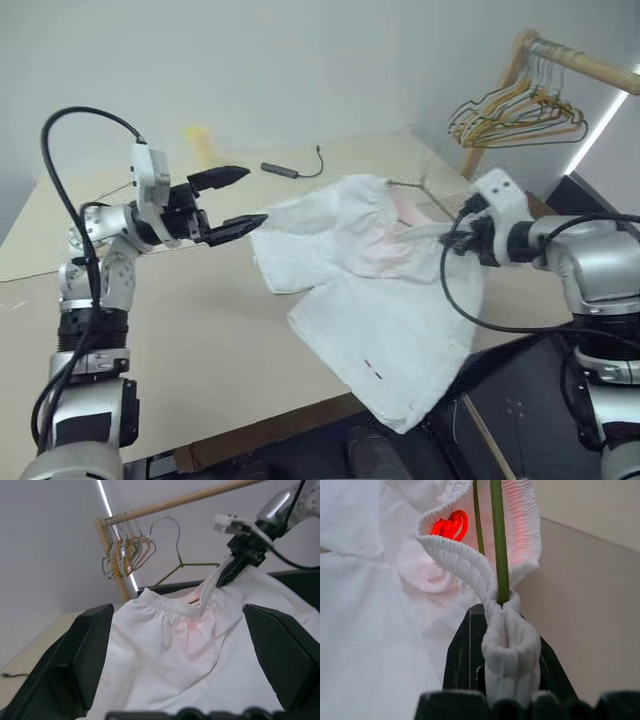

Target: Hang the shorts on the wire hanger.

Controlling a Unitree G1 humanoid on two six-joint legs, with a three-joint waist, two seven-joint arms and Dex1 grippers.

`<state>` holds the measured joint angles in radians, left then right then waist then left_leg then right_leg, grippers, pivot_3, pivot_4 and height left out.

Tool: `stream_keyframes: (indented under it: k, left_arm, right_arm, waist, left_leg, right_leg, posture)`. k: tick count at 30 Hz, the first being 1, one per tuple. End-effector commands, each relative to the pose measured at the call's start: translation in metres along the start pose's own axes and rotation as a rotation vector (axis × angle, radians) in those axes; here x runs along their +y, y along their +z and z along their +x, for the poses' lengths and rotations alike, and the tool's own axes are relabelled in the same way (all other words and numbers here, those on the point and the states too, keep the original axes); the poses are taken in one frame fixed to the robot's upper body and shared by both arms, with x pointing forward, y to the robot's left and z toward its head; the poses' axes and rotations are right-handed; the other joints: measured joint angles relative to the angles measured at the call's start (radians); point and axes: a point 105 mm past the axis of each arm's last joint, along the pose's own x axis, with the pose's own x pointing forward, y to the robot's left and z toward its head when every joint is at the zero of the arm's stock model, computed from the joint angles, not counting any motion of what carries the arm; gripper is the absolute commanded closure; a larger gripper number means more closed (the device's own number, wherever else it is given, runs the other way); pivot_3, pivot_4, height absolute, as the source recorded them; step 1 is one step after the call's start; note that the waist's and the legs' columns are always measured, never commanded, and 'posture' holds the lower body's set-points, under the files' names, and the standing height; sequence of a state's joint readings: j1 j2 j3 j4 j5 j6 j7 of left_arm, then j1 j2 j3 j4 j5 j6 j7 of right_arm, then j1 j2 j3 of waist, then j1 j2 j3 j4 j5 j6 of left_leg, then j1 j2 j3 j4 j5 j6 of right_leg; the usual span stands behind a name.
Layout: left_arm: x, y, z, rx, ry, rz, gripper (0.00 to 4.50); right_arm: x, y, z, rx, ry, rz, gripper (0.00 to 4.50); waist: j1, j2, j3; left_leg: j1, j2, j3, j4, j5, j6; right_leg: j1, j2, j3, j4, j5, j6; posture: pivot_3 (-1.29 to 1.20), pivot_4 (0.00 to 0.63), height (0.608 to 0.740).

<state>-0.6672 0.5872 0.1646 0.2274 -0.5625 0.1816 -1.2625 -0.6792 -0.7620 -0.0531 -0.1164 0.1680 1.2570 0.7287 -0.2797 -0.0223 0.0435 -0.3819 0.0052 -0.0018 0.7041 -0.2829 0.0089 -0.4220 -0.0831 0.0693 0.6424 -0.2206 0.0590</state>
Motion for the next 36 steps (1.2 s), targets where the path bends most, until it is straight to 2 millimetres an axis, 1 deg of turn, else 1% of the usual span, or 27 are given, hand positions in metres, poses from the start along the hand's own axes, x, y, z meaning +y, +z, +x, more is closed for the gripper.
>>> stream_keyframes:
  k: [1,6,9,11,13,17,18,19,21,22,26,28,30,32,36]
  left_arm:
    - [-0.001,0.020,0.009,-0.098,0.004,0.004,0.00]
    - [-0.007,0.028,0.017,-0.203,0.002,-0.049,0.00]
    - [-0.011,0.030,0.018,-0.236,0.006,-0.075,0.00]
    - [-0.013,0.032,0.018,-0.274,0.019,-0.104,0.00]
    - [-0.015,0.035,0.019,-0.303,0.026,-0.128,0.00]
    - [-0.022,0.030,0.024,-0.304,0.045,-0.137,0.00]
    - [-0.022,0.030,0.024,-0.304,0.049,-0.138,0.00]
    - [-0.023,0.029,0.024,-0.303,0.055,-0.138,0.00]
    - [-0.024,0.029,0.025,-0.304,0.064,-0.139,0.00]
    - [-0.025,0.028,0.025,-0.305,0.066,-0.140,0.00]
    - [-0.027,0.026,0.024,-0.288,0.077,-0.137,0.00]
    - [-0.027,0.024,0.024,-0.279,0.086,-0.133,0.00]
    - [-0.027,0.024,0.023,-0.277,0.093,-0.133,0.00]
    - [-0.028,0.023,0.023,-0.275,0.095,-0.133,0.00]
    - [-0.031,0.022,0.021,-0.265,0.100,-0.131,0.00]
  right_arm:
    - [-0.030,-0.001,-0.021,0.013,-0.202,0.095,4.44]
    - [-0.066,-0.010,-0.036,0.036,-0.456,0.311,4.44]
    - [-0.082,-0.016,-0.045,0.030,-0.588,0.452,4.44]
    - [-0.089,-0.020,-0.048,0.049,-0.682,0.487,4.44]
    - [-0.095,-0.020,-0.050,0.036,-0.749,0.505,4.44]
    - [-0.113,-0.005,-0.059,-0.017,-0.937,0.498,4.44]
    - [-0.114,-0.002,-0.060,-0.025,-0.953,0.492,4.44]
    - [-0.117,0.005,-0.061,-0.052,-0.969,0.501,4.44]
    - [-0.125,0.021,-0.064,-0.116,-1.005,0.518,4.44]
    - [-0.128,0.028,-0.064,-0.140,-1.013,0.522,4.44]
    - [-0.142,0.044,-0.061,-0.198,-1.009,0.555,4.44]
    - [-0.148,0.050,-0.059,-0.214,-1.005,0.549,4.44]
    - [-0.152,0.050,-0.052,-0.208,-0.959,0.596,4.44]
    - [-0.157,0.049,-0.051,-0.204,-0.964,0.625,4.44]
    - [-0.167,0.040,-0.049,-0.194,-0.944,0.709,4.44]
  waist:
    - [-0.022,0.001,0.000]
    - [-0.083,0.001,-0.001]
    - [-0.116,0.002,-0.001]
    - [-0.130,0.002,-0.001]
    - [-0.142,0.002,-0.001]
    - [-0.161,0.003,-0.001]
    - [-0.164,0.003,-0.001]
    - [-0.168,0.003,-0.001]
    - [-0.175,0.003,-0.001]
    - [-0.179,0.003,-0.001]
    - [-0.188,0.003,-0.001]
    - [-0.188,0.003,-0.001]
    - [-0.186,0.003,-0.001]
    - [-0.184,0.002,-0.001]
    - [-0.174,0.002,-0.001]
  left_leg:
    - [0.000,-0.001,0.000,0.000,0.000,0.000]
    - [0.001,-0.005,0.000,0.000,0.001,0.001]
    - [0.001,-0.007,0.000,0.000,0.002,0.004]
    - [0.002,-0.008,0.001,0.000,0.003,0.005]
    - [0.005,-0.008,0.001,0.000,0.003,0.005]
    - [0.014,-0.009,0.002,-0.003,0.003,0.005]
    - [0.015,-0.009,0.002,-0.003,0.003,0.005]
    - [0.018,-0.009,0.001,-0.003,0.003,0.005]
    - [0.027,-0.009,0.002,-0.008,0.003,0.005]
    - [0.028,-0.009,0.002,-0.010,0.003,0.005]
    - [0.028,-0.008,0.003,-0.011,0.003,0.006]
    - [0.028,-0.009,0.003,-0.012,0.002,0.007]
    - [0.029,-0.009,0.002,-0.011,0.002,0.007]
    - [0.028,-0.009,0.003,-0.012,0.002,0.007]
    - [0.028,-0.009,0.003,-0.013,0.002,0.008]
  right_leg:
    - [0.000,0.000,0.000,0.000,0.000,0.000]
    - [0.001,-0.002,0.002,0.001,0.000,0.002]
    - [0.002,-0.008,0.003,0.003,0.000,0.005]
    - [0.004,-0.008,0.003,0.003,0.000,0.006]
    - [0.007,-0.008,0.003,0.003,0.000,0.006]
    - [0.022,-0.009,0.004,-0.001,-0.001,0.009]
    - [0.024,-0.009,0.004,-0.002,-0.002,0.009]
    - [0.027,-0.008,0.003,-0.003,-0.002,0.010]
    - [0.037,-0.008,0.003,-0.010,-0.006,0.018]
    - [0.038,-0.008,0.003,-0.012,-0.006,0.018]
    - [0.039,-0.008,0.004,-0.014,-0.006,0.018]
    - [0.039,-0.008,0.004,-0.015,-0.003,0.012]
    - [0.038,-0.009,0.004,-0.016,-0.002,0.012]
    - [0.038,-0.009,0.004,-0.017,-0.002,0.012]
    - [0.038,-0.009,0.004,-0.018,-0.002,0.012]
  posture:
    - [-0.37,0.000,0.740]
    - [-0.38,0.000,0.740]
    - [-0.38,0.000,0.740]
    - [-0.38,0.000,0.740]
    - [-0.37,0.000,0.740]
    - [-0.36,0.000,0.740]
    - [-0.36,0.000,0.740]
    - [-0.36,0.000,0.740]
    - [-0.35,0.000,0.740]
    - [-0.35,0.000,0.740]
    - [-0.33,0.000,0.740]
    - [-0.33,0.000,0.740]
    - [-0.33,0.000,0.740]
    - [-0.33,0.000,0.740]
    - [-0.30,0.000,0.740]
